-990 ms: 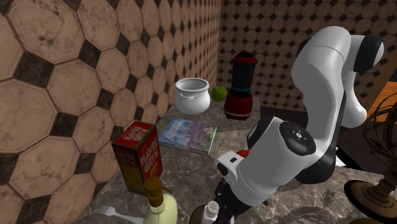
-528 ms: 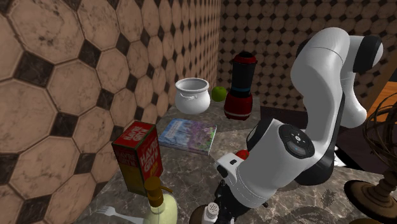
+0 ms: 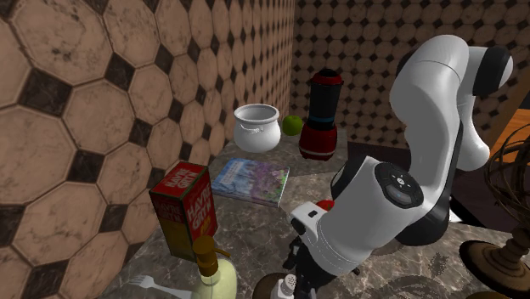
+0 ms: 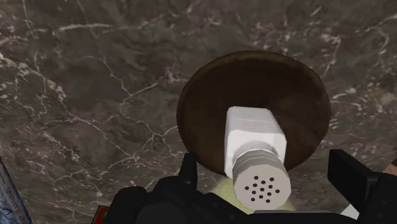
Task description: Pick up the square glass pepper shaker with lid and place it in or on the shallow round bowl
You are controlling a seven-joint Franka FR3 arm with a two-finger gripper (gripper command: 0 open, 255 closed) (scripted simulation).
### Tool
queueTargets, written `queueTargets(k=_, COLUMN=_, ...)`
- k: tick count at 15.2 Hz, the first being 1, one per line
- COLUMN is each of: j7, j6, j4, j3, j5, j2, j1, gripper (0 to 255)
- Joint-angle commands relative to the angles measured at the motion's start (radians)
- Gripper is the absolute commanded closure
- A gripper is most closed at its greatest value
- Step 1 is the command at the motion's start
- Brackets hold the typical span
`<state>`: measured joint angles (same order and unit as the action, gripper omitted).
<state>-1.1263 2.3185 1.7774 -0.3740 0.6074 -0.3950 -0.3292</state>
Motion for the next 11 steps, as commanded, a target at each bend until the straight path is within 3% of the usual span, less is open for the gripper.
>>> queueTargets(k=1, j7=0.011, j6=-0.027, j4=0.007, j3=-0.013, j5=-0.023, j2=0.037, j1=0.002, gripper=0)
queueTargets(k=3, j7=0.027, j6=-0.063, j4=0.008, j3=-0.028, j5=-0.050, j2=0.077, j1=0.004, gripper=0)
queueTargets(k=11, j7=0.027, j6=-0.063, j4=0.008, j3=-0.028, j5=-0.050, j2=0.077, j1=0.004, gripper=0)
